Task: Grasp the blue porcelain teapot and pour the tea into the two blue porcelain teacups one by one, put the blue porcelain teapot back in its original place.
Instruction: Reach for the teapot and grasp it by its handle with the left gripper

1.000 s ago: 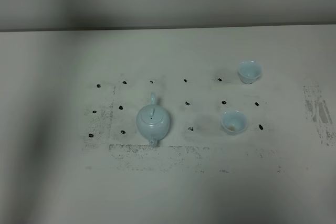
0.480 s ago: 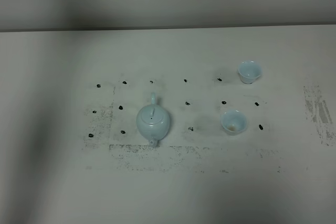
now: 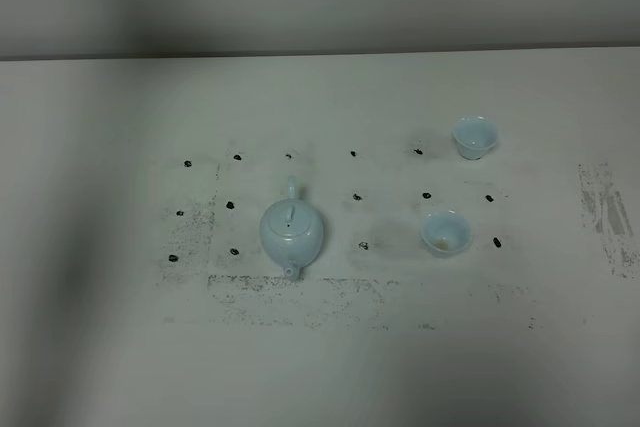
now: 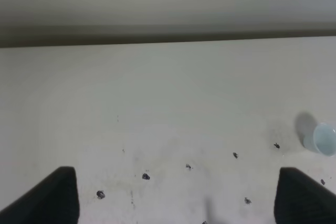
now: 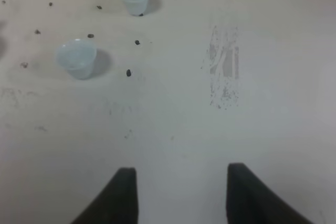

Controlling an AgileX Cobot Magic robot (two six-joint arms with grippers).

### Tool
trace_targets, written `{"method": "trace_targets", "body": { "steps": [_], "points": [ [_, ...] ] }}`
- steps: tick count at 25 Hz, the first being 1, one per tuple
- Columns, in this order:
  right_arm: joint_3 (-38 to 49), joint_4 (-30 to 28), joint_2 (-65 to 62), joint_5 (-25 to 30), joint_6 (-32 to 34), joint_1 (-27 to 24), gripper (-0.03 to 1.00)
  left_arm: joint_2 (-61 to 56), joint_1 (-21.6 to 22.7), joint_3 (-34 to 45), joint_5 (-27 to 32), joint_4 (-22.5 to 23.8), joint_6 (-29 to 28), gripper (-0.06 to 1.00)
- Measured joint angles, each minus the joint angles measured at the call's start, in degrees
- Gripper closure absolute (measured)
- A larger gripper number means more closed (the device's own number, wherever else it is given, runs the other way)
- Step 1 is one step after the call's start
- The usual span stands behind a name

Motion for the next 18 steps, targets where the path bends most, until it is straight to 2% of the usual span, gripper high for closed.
{"method": "trace_targets", "body": {
  "steps": [18],
  "points": [
    [0.0, 1.7, 0.0, 0.0, 0.0, -0.3, 0.56, 0.0, 0.0, 0.0, 0.0, 0.0, 1.0, 0.19]
  ]
}}
